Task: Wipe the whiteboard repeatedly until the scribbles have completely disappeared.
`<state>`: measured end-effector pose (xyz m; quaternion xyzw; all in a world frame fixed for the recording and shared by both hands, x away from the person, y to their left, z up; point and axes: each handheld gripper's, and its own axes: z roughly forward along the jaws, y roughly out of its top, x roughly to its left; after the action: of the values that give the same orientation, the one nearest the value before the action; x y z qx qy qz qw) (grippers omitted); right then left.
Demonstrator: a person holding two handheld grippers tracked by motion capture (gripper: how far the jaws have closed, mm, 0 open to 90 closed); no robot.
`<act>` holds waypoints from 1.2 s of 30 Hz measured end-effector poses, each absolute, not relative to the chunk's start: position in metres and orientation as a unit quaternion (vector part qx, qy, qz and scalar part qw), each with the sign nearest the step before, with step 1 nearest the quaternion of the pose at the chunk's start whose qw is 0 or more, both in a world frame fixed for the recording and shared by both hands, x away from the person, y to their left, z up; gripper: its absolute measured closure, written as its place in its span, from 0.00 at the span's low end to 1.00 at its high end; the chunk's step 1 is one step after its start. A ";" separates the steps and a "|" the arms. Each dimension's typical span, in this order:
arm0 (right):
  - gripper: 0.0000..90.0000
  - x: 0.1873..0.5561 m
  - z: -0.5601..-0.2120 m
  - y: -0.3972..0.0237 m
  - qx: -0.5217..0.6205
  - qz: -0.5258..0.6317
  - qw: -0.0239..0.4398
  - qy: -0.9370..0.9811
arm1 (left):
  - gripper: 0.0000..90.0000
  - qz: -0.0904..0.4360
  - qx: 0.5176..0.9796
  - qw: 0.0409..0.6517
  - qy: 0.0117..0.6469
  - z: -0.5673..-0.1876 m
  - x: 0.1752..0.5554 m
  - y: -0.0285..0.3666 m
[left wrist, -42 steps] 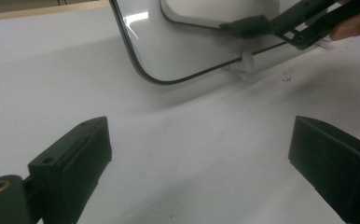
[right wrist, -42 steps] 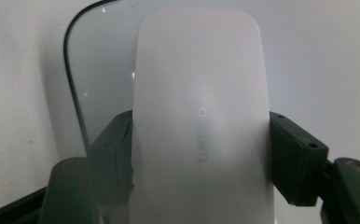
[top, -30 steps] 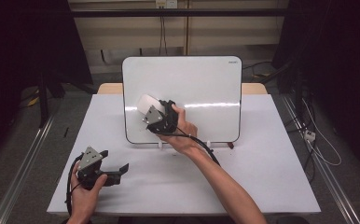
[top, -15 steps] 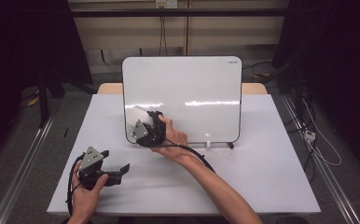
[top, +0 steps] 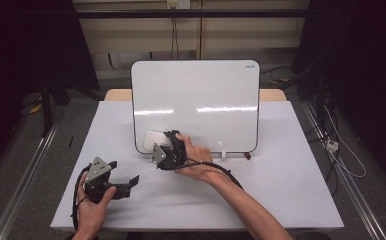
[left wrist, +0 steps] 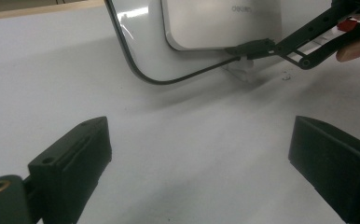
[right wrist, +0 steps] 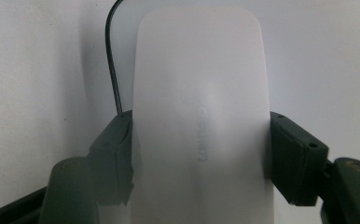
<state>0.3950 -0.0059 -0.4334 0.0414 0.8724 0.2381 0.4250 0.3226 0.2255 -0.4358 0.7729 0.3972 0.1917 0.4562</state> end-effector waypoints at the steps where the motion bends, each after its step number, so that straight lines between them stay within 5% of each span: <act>1: 0.35 0.395 -0.433 -0.005 0.048 0.238 0.424 0.873 | 0.06 0.191 0.773 0.456 0.398 -0.436 0.323 0.225; 19: 0.35 0.434 -0.389 -0.026 0.196 0.311 0.434 0.822 | 0.06 0.193 0.768 0.462 0.399 -0.435 0.322 0.228; 26: 0.36 0.440 -0.377 -0.041 0.253 0.381 0.366 0.810 | 0.06 0.191 0.773 0.458 0.396 -0.434 0.322 0.228; 36: 0.36 0.425 -0.371 -0.051 0.251 0.409 0.345 0.807 | 0.06 0.190 0.773 0.456 0.398 -0.436 0.323 0.229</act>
<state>0.4251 -0.0514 -0.3708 0.2512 0.8067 0.4091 0.3447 0.3229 0.2287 -0.4364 0.7726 0.3984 0.1904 0.4562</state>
